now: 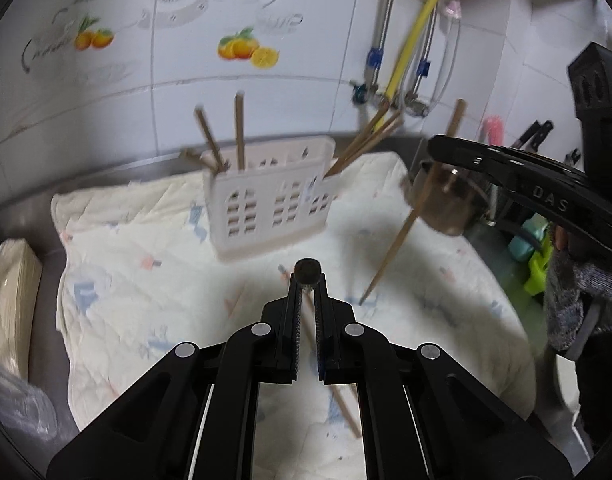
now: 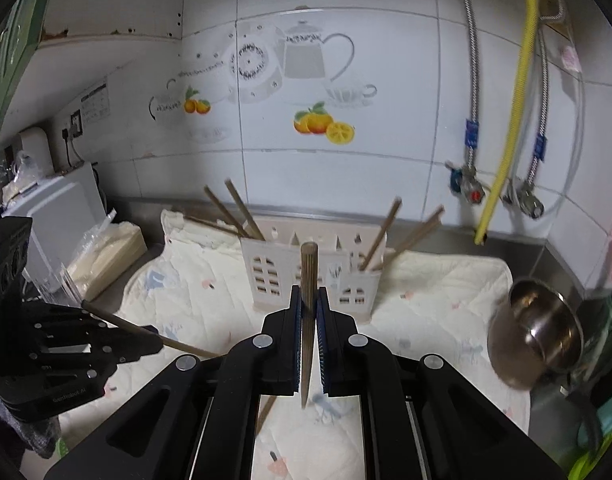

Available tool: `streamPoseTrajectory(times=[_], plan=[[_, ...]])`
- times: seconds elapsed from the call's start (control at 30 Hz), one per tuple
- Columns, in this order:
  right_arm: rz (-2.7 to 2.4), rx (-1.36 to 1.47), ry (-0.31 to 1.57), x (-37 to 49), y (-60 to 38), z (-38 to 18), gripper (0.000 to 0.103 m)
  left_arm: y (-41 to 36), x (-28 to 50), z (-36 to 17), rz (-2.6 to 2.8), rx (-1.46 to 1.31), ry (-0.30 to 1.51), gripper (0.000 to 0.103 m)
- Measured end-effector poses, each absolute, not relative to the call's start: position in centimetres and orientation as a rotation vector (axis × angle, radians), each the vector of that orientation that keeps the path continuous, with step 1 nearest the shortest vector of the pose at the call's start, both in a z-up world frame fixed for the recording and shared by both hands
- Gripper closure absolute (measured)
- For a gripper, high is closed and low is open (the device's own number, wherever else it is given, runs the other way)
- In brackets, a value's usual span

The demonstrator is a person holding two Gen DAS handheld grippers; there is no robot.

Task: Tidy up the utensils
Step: 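Raise the left tool's chopstick upright over the holder while the right tool raises its own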

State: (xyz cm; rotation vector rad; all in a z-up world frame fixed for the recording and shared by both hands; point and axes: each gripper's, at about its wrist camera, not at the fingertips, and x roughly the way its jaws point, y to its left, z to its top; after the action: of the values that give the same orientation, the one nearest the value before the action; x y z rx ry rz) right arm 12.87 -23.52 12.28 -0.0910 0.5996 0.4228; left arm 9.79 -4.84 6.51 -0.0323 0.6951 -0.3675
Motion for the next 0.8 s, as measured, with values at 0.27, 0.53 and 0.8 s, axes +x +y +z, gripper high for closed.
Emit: streamPoseTrajectory(times=[0.27,0.53,0.8], plan=[[0.44,-0.112,0.555,16.0,-23.0,17.0,0.096,-5.6,11.8,13.0,-0.381,0.001,0.576,0.098],[0.406,-0.067,0.474,20.1,-23.3,21.1,0.096,-5.2,16.0,17.3,-0.308,0.039,0.516,0.098],[0.335,-0.015,0.437,24.5,-24.2,21.6,0.096,-4.7,20.0,16.4,-0.276,0.065,0.605,0.098]])
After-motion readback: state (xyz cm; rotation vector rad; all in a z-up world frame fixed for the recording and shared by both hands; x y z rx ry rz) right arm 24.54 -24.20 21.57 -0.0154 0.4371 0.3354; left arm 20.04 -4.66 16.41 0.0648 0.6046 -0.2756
